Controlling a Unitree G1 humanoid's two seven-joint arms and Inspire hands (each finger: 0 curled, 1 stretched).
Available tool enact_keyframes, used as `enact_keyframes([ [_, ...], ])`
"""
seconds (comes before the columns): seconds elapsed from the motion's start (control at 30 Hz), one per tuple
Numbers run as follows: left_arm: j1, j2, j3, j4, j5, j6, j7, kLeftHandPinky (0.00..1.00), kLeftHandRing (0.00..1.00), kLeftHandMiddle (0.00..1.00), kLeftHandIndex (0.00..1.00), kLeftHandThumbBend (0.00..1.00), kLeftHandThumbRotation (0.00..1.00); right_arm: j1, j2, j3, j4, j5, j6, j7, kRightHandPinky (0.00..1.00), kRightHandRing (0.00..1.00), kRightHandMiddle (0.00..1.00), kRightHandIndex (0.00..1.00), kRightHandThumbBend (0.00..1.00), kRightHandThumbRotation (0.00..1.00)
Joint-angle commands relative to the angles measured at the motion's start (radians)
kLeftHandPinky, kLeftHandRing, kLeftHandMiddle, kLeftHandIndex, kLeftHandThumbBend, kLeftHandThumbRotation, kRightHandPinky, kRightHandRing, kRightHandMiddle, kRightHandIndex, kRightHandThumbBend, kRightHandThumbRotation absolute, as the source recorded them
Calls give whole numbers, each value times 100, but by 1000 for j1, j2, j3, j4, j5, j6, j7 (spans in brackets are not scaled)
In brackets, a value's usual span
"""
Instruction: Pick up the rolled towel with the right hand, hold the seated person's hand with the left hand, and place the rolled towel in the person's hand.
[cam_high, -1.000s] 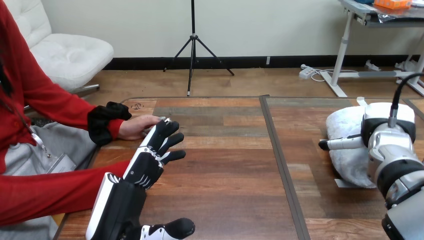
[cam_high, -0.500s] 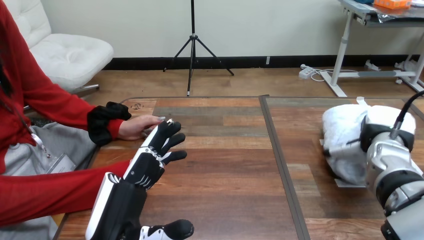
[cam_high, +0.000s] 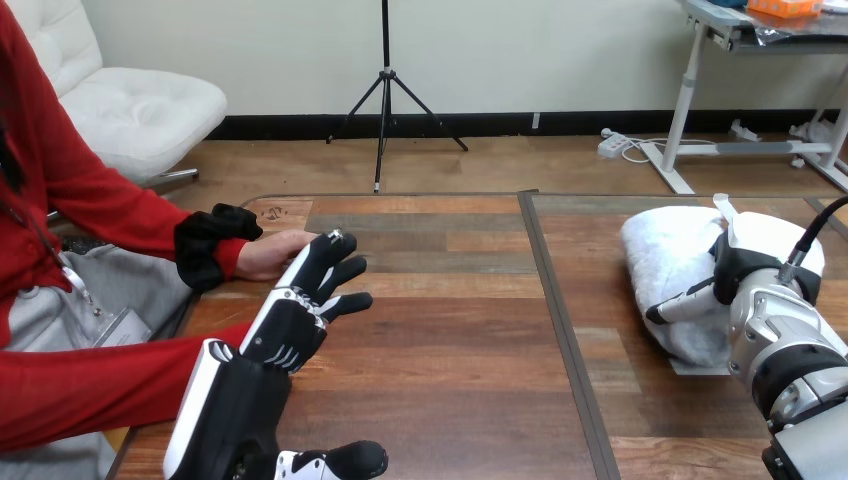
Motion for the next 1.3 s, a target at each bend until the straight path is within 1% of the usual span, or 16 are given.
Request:
enact_keyframes([
  [0.0,-42,6,7,-39,-6,-11,-4,80,90,93,93,100,56,-4,73,-15,-16,18,-30,31,36,54,65,70,91,23],
  [0.03,-43,5,7,-38,-7,-11,-4,80,90,93,93,100,56,-5,73,-23,-17,26,-33,29,37,54,65,67,92,20],
  [0.13,-42,1,18,-40,16,-13,5,80,90,93,93,100,57,-6,72,-18,-18,22,-43,25,36,52,61,62,96,11],
  [0.23,-43,1,15,-39,11,-12,3,79,89,93,93,100,58,-12,73,-22,-18,26,-44,39,34,50,60,59,97,8],
  [0.33,-44,-1,14,-36,9,-17,2,79,90,93,93,100,59,-10,75,-20,-20,22,-48,30,35,49,59,58,98,5],
  [0.43,-41,-7,17,-41,18,-8,9,79,90,93,93,100,59,-14,78,-31,-21,31,-45,31,35,49,58,57,98,2],
  [0.53,-40,-15,22,-45,27,-8,19,78,89,92,92,100,58,-15,79,-41,-24,39,-64,29,34,47,56,55,98,1],
  [0.6,-42,-6,14,-44,16,-6,9,78,89,92,92,100,58,-13,79,-46,-26,44,-77,23,32,45,54,55,97,1],
  [0.67,-44,-3,12,-42,11,-4,6,79,89,93,92,100,58,-15,82,-57,-28,54,-81,20,30,43,53,56,96,0],
  [0.73,-44,-5,12,-40,11,-4,8,79,89,93,92,100,58,-19,86,-68,-30,65,-80,19,30,42,51,54,94,0],
  [0.83,-45,-5,16,-37,17,-10,9,79,89,93,92,100,58,-16,86,-63,-29,60,-87,17,30,41,50,53,93,0],
  [0.93,-48,-4,15,-31,11,-13,6,80,89,93,92,99,59,-17,92,-72,-32,69,-91,7,29,40,49,52,92,0],
  [1.07,-53,-5,12,-28,5,-16,3,80,89,93,92,99,59,-10,93,-94,-35,90,-123,-8,27,37,46,52,91,0],
  [1.13,-55,-6,15,-29,7,-15,4,80,89,93,92,99,59,-8,92,-103,-35,99,-136,-9,26,36,46,51,91,0],
  [1.2,-52,-6,10,-35,-3,-4,2,80,89,93,92,100,59,-3,92,-124,-36,121,-155,-6,26,35,45,51,89,0],
  [1.27,-54,-5,8,-35,-9,-4,-1,80,89,93,92,100,60,1,91,-131,-37,131,-172,-11,26,35,44,52,88,0],
])
